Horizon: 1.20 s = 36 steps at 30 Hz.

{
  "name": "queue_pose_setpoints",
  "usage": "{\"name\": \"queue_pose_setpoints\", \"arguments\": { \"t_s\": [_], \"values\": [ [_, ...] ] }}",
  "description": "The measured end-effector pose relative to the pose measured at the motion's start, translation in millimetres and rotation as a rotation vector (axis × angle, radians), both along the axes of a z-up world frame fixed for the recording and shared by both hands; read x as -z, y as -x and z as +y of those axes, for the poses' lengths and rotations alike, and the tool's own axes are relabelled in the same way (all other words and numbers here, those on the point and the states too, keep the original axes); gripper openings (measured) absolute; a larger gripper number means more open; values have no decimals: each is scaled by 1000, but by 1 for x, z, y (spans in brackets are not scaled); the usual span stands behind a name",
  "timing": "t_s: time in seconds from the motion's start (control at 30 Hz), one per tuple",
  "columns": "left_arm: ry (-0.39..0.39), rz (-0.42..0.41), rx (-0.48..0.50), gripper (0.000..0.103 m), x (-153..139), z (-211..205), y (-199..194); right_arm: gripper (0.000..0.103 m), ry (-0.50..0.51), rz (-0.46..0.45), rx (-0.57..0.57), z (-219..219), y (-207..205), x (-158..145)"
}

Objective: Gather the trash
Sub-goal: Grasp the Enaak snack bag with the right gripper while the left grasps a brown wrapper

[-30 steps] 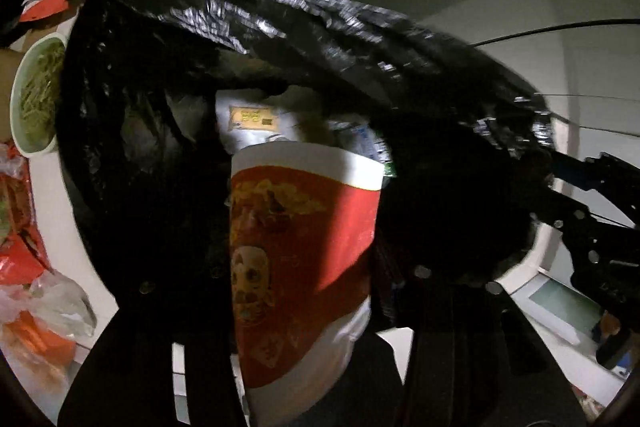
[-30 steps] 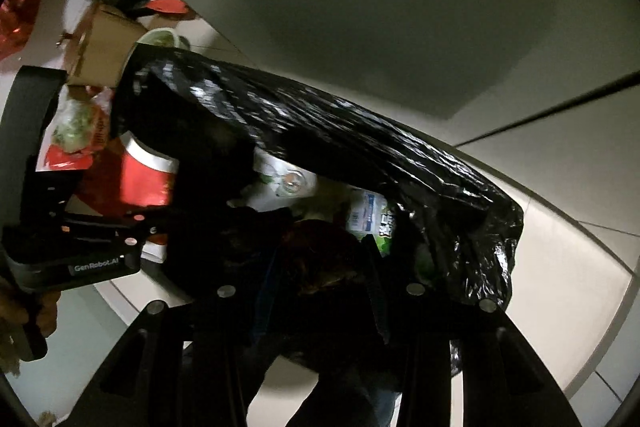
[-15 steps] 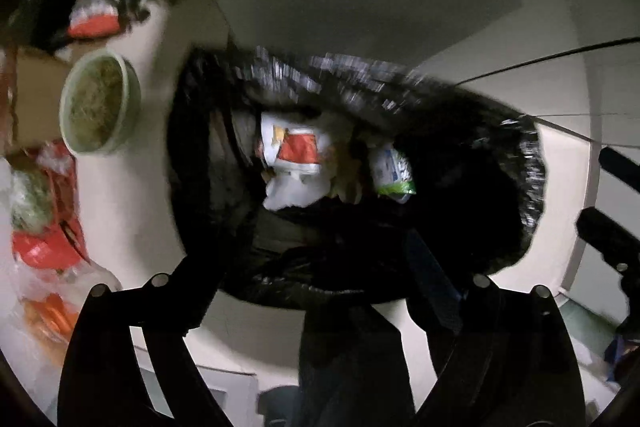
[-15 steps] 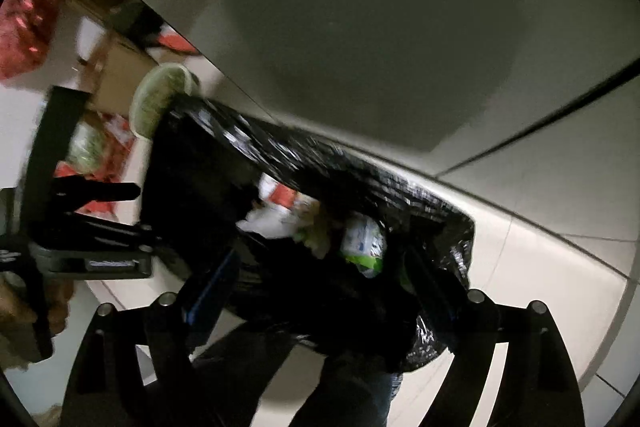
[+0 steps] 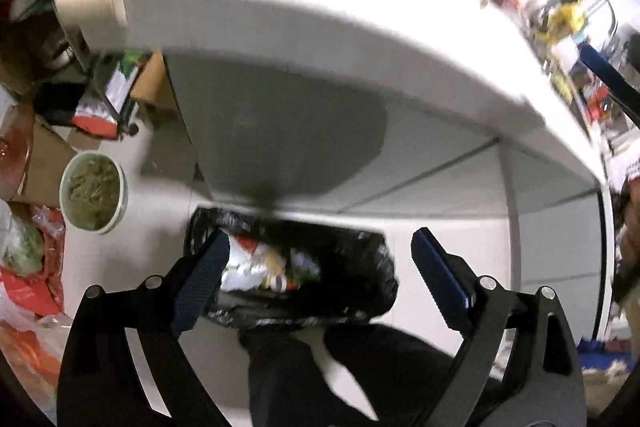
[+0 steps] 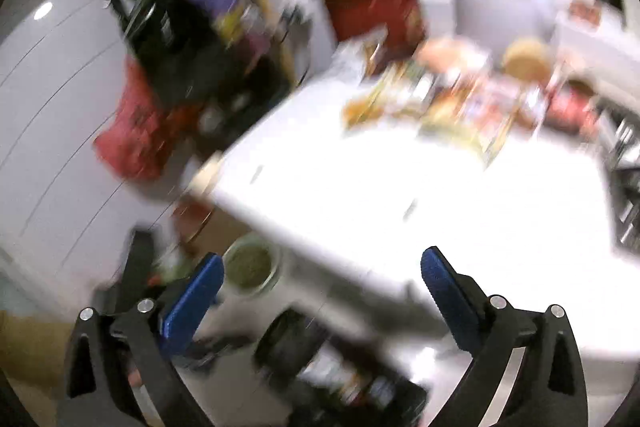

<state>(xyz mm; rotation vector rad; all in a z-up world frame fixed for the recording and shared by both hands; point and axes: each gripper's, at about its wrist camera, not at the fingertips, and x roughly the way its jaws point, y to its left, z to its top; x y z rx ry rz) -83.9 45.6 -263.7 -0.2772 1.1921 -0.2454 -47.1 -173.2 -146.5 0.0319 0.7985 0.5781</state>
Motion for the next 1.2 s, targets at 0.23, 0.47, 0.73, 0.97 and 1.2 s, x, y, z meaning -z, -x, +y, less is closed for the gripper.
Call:
{"name": "queue_pose_setpoints", "arguments": {
  "t_s": [0.23, 0.47, 0.73, 0.97, 1.2],
  "values": [
    [23, -67, -44, 90, -24, -1, -7, 97, -12, 73, 248, -34, -121, 12],
    [20, -51, -115, 90, -24, 13, 3, 97, -22, 217, 396, -24, -190, 41],
    [23, -40, -171, 90, -26, 32, 5, 99, 146, 165, 496, -4, -210, 60],
    [28, -56, -161, 90, -33, 34, 1, 66, 158, 150, 416, -17, -198, 59],
    [17, -94, -92, 90, -49, 18, -29, 52, -12, 166, 403, -57, -159, 32]
  ]
}}
